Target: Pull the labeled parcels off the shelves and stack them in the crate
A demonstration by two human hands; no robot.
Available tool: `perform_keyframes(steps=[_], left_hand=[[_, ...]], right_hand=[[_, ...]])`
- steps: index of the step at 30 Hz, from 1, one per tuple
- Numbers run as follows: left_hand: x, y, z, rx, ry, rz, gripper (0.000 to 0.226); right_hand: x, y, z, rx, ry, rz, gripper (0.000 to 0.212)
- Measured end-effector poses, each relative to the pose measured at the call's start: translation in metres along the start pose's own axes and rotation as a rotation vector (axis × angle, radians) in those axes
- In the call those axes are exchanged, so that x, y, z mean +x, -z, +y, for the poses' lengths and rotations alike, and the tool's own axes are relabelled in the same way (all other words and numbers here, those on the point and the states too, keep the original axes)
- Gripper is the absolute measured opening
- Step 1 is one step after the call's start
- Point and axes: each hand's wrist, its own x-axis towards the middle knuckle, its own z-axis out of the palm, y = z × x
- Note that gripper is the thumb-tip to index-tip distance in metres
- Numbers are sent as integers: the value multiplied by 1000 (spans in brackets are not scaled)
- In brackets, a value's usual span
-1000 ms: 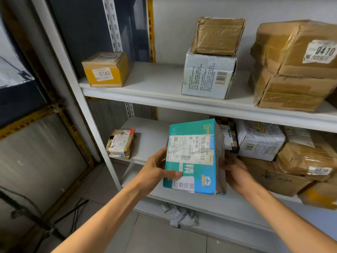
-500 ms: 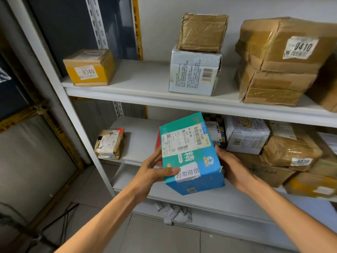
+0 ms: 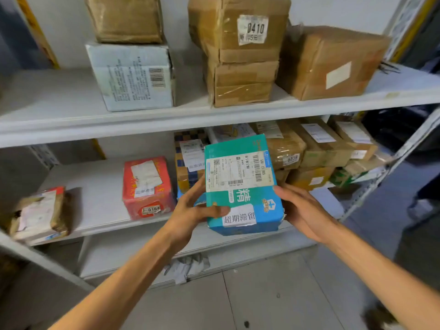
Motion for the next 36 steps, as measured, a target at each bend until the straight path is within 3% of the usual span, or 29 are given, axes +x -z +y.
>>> perform_keyframes(steps=[4,6,14,19,26,32,36], left_hand=[[29,-37,-11,22,28,-149,87],[42,-62,-16,55,46,-234,85],[81,-212,-45,111,99,-622,87],[78,-324,-84,148,171,-870,87],[37,-460,-146,231,289,-1094,44],[-22,-556,-190,346,334,-1376,61],[-58,-613,-211,355,352,-1519,58]], right_hand=[[-40,32,-3,69,33,179,49],[-64,48,-3,80,61,283,41],[-184,107,23,-3,173,871,36],[-274,130,46,-138,196,979,78],[-374,170,78,-69,229,1369,51],[-461,175,110,86,222,1631,58],[-503,180,132,173,249,1805,57]])
